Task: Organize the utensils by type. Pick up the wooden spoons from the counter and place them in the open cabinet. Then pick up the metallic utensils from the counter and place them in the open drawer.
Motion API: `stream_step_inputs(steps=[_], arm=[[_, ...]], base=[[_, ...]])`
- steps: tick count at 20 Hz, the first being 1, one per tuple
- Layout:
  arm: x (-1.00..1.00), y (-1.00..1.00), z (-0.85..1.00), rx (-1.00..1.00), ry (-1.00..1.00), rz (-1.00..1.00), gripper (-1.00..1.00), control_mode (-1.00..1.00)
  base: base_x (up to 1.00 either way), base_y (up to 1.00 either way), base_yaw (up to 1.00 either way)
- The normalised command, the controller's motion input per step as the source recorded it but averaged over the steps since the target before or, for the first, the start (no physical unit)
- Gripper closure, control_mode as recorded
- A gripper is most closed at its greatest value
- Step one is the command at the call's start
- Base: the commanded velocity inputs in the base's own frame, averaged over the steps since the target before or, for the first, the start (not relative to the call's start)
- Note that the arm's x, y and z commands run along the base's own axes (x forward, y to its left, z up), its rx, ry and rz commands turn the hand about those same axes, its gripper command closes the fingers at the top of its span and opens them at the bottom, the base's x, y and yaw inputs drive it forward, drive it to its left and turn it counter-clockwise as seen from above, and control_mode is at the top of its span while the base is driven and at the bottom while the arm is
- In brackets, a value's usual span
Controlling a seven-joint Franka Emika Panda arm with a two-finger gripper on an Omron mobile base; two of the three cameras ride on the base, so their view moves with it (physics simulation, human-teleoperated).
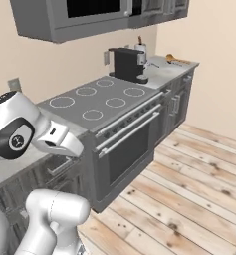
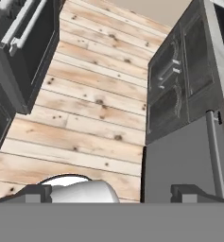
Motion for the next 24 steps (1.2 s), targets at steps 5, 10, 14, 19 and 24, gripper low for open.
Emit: stream_step_inputs(steps=[5,10,14,19,24], arm=[[0.0,0.0,0.0,0.0,0.0,0.0,-1.0,1.0],[0.0,0.0,0.0,0.0,0.0,0.0,-1.0,1.0],[0.0,0.0,0.0,0.0,0.0,0.0,-1.0,1.0],[0.0,0.0,0.0,0.0,0.0,0.0,-1.0,1.0],[0.0,0.0,0.0,0.0,0.0,0.0,-1.0,1.0]], base=[[0.74,-0.14,-0.26],[0.78,-0.14,-0.21],[0.87,-0.12,-0.14],[0.97,-0.11,-0.02],[1.0,-0.18,0.0]])
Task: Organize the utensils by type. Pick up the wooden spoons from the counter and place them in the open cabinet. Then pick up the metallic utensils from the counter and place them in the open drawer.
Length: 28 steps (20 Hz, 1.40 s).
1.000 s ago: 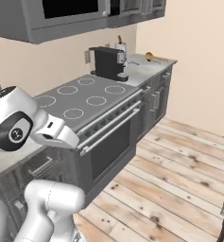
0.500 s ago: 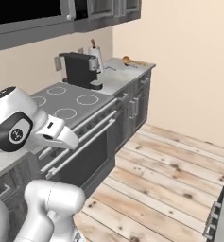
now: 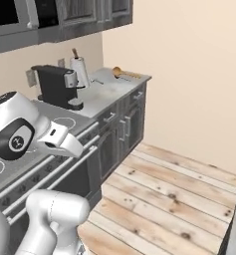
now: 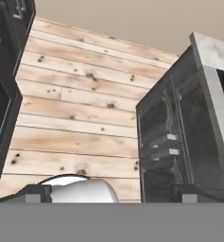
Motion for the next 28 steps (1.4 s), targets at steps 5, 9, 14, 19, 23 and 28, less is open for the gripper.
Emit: stream_step_inputs(steps=[5,9,14,19,23,28], arm=[[0.0,0.0,0.0,0.0,0.0,0.0,-1.0,1.0],[0.0,0.0,0.0,0.0,0.0,0.0,-1.0,1.0],[0.0,0.0,0.0,0.0,0.0,0.0,-1.0,1.0],[0.0,0.0,0.0,0.0,0.0,0.0,-1.0,1.0],[0.0,0.0,0.0,0.0,0.0,0.0,-1.0,1.0],[0.0,0.0,0.0,0.0,0.0,0.0,-1.0,1.0]], base=[[1.0,-0.26,0.01],[1.0,-0.27,0.02],[1.0,-0.25,0.06],[1.0,-0.16,0.18],[1.0,-0.14,0.26],[0.99,-0.11,0.39]])
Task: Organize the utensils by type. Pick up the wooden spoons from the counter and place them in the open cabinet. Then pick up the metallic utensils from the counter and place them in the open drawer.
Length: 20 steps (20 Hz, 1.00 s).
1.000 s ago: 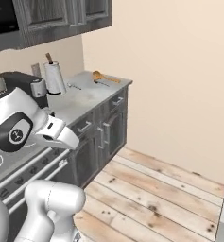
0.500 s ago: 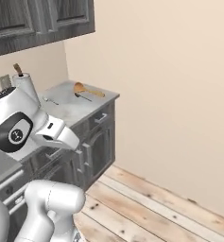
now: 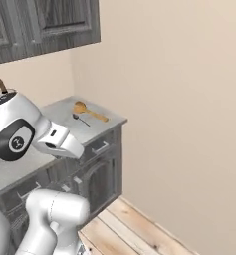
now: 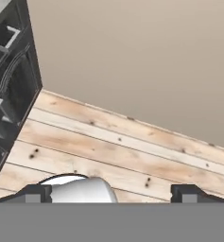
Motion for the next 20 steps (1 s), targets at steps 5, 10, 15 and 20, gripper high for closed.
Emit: stream_step_inputs(steps=[5,10,15,20], arm=[[0.0,0.0,0.0,0.0,0.0,0.0,-1.0,1.0],[0.0,0.0,0.0,0.0,0.0,0.0,-1.0,1.0],[0.0,0.0,0.0,0.0,0.0,0.0,-1.0,1.0],[0.0,0.0,0.0,0.0,0.0,0.0,-1.0,1.0]], base=[[0.85,-0.12,0.56],[0.74,-0.2,0.62],[0.66,-0.31,0.57],[0.5,-0.4,0.57]])
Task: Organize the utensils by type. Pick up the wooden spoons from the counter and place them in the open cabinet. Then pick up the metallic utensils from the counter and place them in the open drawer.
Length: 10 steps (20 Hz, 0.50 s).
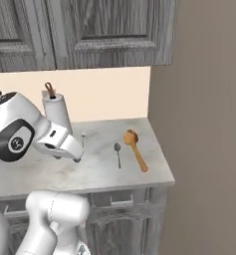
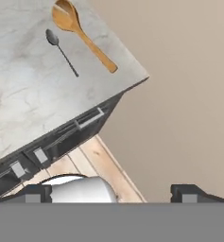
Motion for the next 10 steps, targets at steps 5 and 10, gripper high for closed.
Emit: stream_step_inputs(steps=[5,10], arm=[[0.0,0.0,0.0,0.0,0.0,0.0,-1.0,1.0],[0.0,0.0,0.0,0.0,0.0,0.0,-1.0,1.0]], base=[[0.43,-0.44,0.55],[0.44,-0.71,0.22]])
